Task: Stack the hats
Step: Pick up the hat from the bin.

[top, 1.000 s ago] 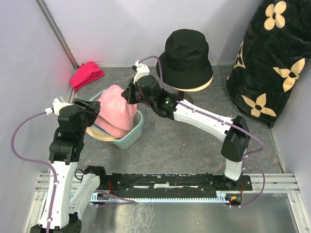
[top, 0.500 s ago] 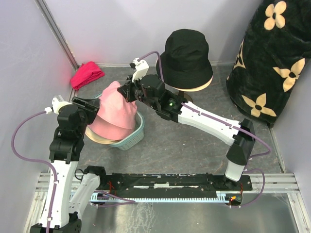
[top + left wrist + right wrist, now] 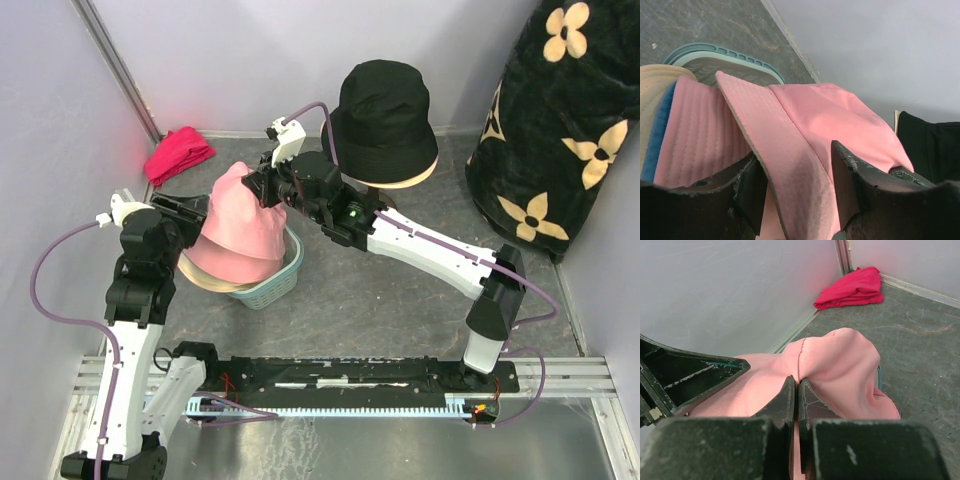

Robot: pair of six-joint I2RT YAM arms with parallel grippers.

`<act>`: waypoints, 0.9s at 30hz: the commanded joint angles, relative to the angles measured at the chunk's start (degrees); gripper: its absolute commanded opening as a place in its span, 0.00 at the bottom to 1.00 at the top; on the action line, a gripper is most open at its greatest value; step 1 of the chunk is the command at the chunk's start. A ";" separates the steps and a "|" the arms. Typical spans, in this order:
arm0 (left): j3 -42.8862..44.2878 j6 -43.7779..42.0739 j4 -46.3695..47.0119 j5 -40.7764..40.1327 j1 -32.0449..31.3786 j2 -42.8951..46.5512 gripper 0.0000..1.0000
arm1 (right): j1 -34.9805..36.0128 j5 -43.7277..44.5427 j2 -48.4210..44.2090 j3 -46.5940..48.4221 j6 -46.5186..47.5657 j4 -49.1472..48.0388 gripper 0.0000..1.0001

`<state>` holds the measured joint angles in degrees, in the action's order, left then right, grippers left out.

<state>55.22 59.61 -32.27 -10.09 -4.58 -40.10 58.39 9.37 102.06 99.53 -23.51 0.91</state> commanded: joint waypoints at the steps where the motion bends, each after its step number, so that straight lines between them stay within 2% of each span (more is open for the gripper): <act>1: -1.80 2.10 6.36 2.35 0.30 0.11 0.55 | 0.12 -2.52 -2.28 3.56 0.82 -4.84 0.01; 4: -3.74 2.75 8.59 3.87 0.32 0.08 0.46 | 0.64 -2.73 -2.30 2.93 0.93 -4.63 0.01; 5: -4.20 2.98 9.15 4.27 0.28 0.16 0.40 | 0.74 -2.93 -2.24 2.83 0.91 -4.54 0.01; 7: -4.93 3.41 9.72 4.17 0.28 0.46 0.20 | 1.07 -3.36 -2.05 2.82 0.90 -4.44 0.01; 9: -5.57 3.44 10.18 3.67 0.23 1.19 0.04 | 1.42 -3.47 -2.03 2.82 1.08 -4.17 0.02; 15: -6.21 3.37 7.29 -1.51 0.28 5.64 0.03 | 1.51 -3.29 -2.44 2.37 1.67 -3.81 0.08; 19: -7.09 3.75 5.60 -4.28 0.27 8.48 0.03 | 1.42 -1.76 -3.66 0.59 2.36 -4.59 0.29; 21: -7.31 3.55 4.81 -5.23 0.34 9.51 0.03 | 0.92 -1.07 -4.32 -0.51 2.40 -4.97 0.36; 27: -7.58 3.20 4.41 -4.77 0.32 9.68 0.03 | -1.64 -0.84 -5.28 -2.02 0.70 -4.91 0.47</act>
<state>47.42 61.82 -29.02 -13.50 -4.58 -30.74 58.65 7.81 100.18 97.65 -22.20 -0.54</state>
